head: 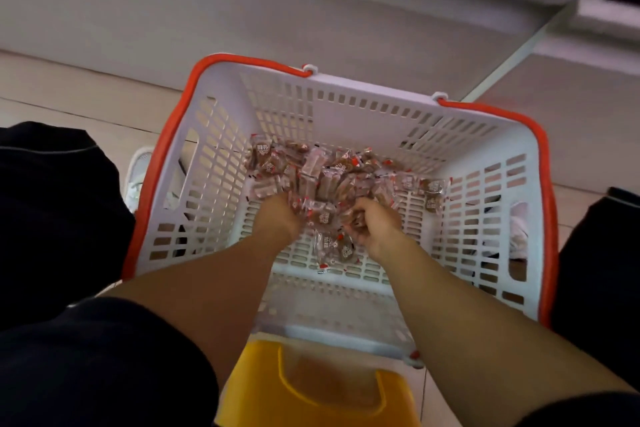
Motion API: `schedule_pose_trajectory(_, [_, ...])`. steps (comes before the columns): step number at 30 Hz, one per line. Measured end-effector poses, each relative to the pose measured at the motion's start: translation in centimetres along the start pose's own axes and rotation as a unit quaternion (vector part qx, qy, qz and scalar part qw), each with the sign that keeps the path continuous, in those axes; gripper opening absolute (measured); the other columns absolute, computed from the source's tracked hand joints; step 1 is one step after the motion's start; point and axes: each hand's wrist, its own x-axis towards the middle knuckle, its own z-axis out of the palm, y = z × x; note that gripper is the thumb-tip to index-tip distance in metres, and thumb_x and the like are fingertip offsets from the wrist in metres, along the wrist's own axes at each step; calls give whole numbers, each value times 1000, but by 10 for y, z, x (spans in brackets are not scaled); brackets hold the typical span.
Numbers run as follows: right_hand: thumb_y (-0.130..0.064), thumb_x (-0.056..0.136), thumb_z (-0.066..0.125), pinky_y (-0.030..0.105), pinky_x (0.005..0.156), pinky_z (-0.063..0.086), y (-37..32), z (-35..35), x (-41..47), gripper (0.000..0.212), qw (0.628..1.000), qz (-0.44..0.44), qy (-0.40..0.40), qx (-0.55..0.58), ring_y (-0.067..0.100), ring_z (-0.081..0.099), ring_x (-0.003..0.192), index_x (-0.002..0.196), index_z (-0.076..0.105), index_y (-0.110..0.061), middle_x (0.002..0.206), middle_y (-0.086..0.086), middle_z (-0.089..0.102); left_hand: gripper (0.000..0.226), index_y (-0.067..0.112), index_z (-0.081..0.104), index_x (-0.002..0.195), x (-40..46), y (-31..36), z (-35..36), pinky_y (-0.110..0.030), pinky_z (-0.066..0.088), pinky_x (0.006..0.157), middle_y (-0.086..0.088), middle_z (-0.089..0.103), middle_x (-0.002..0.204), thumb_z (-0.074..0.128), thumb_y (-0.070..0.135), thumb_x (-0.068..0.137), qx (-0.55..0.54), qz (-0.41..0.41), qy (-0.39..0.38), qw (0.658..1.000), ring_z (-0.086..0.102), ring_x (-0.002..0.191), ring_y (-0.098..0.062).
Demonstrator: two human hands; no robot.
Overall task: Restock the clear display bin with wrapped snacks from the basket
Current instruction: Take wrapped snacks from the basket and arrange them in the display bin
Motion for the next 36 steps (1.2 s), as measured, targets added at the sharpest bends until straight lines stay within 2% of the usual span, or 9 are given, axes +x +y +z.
schedule_pose_trajectory(7, [-13,98,61,27,49,53,5,-17,-9,19,997,17,-64,48,26,70,88,115,66,-7,110,12,71,39,7,52,127,-19,22,-18,-25,52,53,-6,67,84,56,23,92,-297,-131,-49,945,60,66,-17])
schedule_pose_trajectory(10, [-17,96,64,34,62,61,-5,-17,-24,22,996,-35,-59,-58,24,71,87,117,59,-10,101,7,72,12,4,59,100,-32,33,-28,-41,60,76,-9,64,99,52,6,90,-337,-118,-144,923,64,86,-20])
schedule_pose_trajectory(13, [-16,95,67,44,75,61,-34,-19,-52,32,964,-131,-76,-219,24,69,81,123,55,-10,104,9,66,20,6,61,101,-47,50,-46,-36,60,65,-8,70,92,53,-7,88,-412,-88,-234,876,71,81,-19])
schedule_pose_trajectory(16, [-14,89,73,50,81,60,-89,-23,-103,29,867,-231,-126,-424,34,70,89,112,63,1,101,21,67,29,4,64,101,-59,78,-83,-32,58,61,-9,66,87,47,-12,83,-402,-36,-285,869,69,75,-18])
schedule_pose_trajectory(20, [-21,82,81,41,76,58,-163,-23,-187,22,640,-354,-146,-667,32,66,81,75,61,-15,80,15,64,42,8,64,104,-82,128,-162,-38,60,64,-17,69,101,53,4,63,-366,28,-377,850,72,84,-33])
schedule_pose_trajectory(25, [-38,65,91,21,53,43,-205,-21,-277,34,503,-515,-57,-692,9,63,61,79,67,-18,70,-2,68,34,12,72,101,-140,190,-242,-34,60,70,-21,68,109,59,36,81,-214,142,-470,845,69,97,-37])
schedule_pose_trajectory(30, [-35,49,98,27,64,53,-206,-40,-317,64,629,-604,-71,-484,3,62,68,102,64,-28,86,-7,68,34,6,65,109,-183,205,-281,-29,59,76,-15,69,106,63,28,84,-206,197,-451,846,70,98,-27])
schedule_pose_trajectory(33, [-30,67,90,31,88,55,-202,-44,-318,77,652,-617,-101,-428,-2,62,102,135,54,-35,121,-16,64,40,2,62,120,-193,204,-292,-34,58,85,-19,66,117,66,16,83,-285,219,-458,813,66,108,-31])
schedule_pose_trajectory(36, [-28,90,70,27,114,36,-202,-43,-318,88,633,-595,-164,-466,-7,33,140,155,13,-45,156,-24,31,37,5,65,118,-194,214,-292,-35,57,86,-19,65,116,69,8,81,-304,260,-446,800,66,108,-29])
